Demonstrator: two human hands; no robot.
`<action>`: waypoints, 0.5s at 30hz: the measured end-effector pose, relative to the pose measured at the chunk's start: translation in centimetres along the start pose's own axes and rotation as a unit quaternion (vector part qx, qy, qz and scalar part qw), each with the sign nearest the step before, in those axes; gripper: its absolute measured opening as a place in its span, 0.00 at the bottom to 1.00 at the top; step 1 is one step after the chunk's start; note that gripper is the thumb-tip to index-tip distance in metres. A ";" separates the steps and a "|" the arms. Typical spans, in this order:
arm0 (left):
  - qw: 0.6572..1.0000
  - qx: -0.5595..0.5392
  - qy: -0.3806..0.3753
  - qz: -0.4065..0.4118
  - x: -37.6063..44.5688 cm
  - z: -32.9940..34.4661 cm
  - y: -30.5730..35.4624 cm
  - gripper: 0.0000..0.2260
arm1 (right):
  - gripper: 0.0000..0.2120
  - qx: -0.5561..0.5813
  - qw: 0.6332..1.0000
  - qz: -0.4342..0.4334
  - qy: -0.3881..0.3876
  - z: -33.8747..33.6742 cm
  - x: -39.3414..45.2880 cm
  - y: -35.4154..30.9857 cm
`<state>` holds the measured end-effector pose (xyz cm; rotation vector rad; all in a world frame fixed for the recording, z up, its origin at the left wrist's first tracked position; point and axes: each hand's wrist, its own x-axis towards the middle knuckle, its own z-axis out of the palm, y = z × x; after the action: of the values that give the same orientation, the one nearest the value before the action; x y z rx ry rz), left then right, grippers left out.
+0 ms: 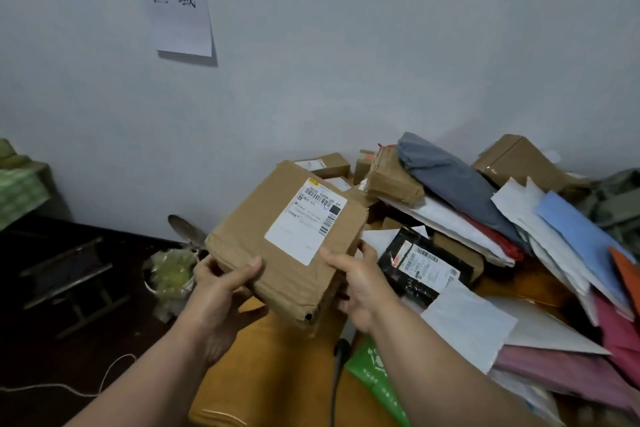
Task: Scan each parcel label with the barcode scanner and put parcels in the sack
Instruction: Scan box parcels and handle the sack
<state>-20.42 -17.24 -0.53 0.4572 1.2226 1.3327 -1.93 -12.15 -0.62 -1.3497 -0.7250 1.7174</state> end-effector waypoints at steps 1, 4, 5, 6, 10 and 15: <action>1.000 0.028 -0.001 -0.006 0.3 -0.4 0.4 0.38 | 0.36 -0.004 1.000 -0.002 0.011 -0.6 0.6 -0.3; 0.989 0.138 -0.042 -0.039 0.8 -1.8 2.0 0.47 | 0.30 -0.031 0.999 0.001 -0.012 -2.4 1.7 -1.4; 0.979 0.183 -0.068 -0.061 1.0 -2.0 2.3 0.51 | 0.31 -0.050 0.998 0.001 -0.023 -2.8 2.0 -1.7; 0.968 0.218 -0.096 -0.084 1.2 -2.0 2.5 0.51 | 0.32 -0.068 0.997 0.003 -0.037 -3.0 2.3 -1.9; 0.957 0.218 -0.123 -0.149 2.5 -2.7 1.4 0.49 | 0.29 -0.098 0.992 0.019 -0.082 -3.7 3.8 -1.6; 0.973 0.158 -0.059 -0.158 4.2 -5.0 -2.4 0.40 | 0.11 -0.169 0.981 0.051 0.073 -6.5 6.7 2.2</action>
<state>-24.48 -15.98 -6.10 0.5320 1.3505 0.8328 3.16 -7.74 -7.45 -1.7536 -0.9055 1.6001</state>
